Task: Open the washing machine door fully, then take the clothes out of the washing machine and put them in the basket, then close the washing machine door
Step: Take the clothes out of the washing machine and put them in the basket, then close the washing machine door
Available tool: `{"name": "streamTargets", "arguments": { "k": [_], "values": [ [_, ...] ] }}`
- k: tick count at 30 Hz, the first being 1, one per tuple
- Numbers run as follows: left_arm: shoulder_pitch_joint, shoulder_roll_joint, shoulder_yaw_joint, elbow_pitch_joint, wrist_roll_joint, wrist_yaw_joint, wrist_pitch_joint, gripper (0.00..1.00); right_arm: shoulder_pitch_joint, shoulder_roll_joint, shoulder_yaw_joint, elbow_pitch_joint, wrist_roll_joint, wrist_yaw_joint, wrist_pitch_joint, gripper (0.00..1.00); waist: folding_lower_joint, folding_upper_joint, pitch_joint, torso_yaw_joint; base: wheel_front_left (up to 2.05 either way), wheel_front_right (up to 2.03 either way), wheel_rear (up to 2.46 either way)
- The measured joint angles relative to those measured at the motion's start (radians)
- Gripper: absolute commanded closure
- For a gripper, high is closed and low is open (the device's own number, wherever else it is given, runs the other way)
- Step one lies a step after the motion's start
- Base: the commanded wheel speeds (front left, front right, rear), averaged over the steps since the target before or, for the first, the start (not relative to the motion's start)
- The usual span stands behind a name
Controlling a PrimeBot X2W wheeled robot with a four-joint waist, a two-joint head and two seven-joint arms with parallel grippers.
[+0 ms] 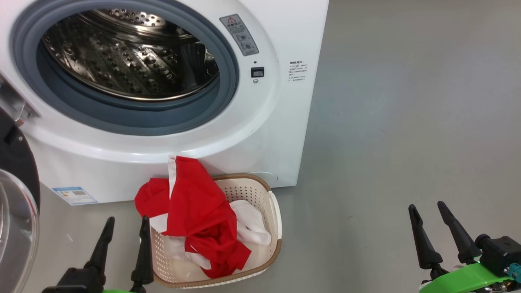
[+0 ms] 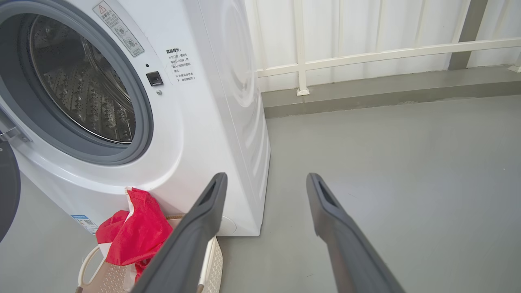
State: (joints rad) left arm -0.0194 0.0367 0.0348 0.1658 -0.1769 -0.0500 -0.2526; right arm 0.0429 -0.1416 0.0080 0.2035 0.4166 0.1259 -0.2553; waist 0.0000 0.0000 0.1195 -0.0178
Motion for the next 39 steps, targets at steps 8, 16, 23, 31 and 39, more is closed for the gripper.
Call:
{"name": "streamTargets", "arguments": {
  "k": [8,16,23,31,39],
  "values": [
    [0.000,0.000,-0.002,-0.003,0.000,0.007,0.000,0.00,0.000,0.000,0.000,0.000,0.000,0.000,0.000,0.00,0.0000,0.0000,-0.002,0.005,-0.41,0.41,0.00],
    [0.001,0.000,-0.003,-0.011,0.001,0.007,0.000,0.00,0.000,0.001,0.000,0.000,0.000,0.000,0.000,0.00,0.0000,0.0000,-0.001,0.011,-1.19,1.19,0.00],
    [0.001,0.000,-0.003,-0.014,0.001,0.007,0.000,0.00,0.001,0.001,0.000,0.000,0.000,0.000,0.000,0.00,0.0000,0.0000,0.004,0.016,-1.23,1.23,0.00],
    [0.002,0.000,-0.002,-0.016,0.001,0.010,0.000,0.00,0.002,0.003,0.000,0.000,0.000,0.000,0.000,0.00,0.0000,0.0000,0.003,0.017,-0.96,0.96,0.00],
    [0.002,0.000,-0.003,-0.016,0.001,0.012,0.000,0.00,0.017,0.005,0.000,0.000,0.000,0.000,0.000,0.00,0.0000,0.0000,0.000,0.016,-0.10,0.10,0.00]
  ]
}}
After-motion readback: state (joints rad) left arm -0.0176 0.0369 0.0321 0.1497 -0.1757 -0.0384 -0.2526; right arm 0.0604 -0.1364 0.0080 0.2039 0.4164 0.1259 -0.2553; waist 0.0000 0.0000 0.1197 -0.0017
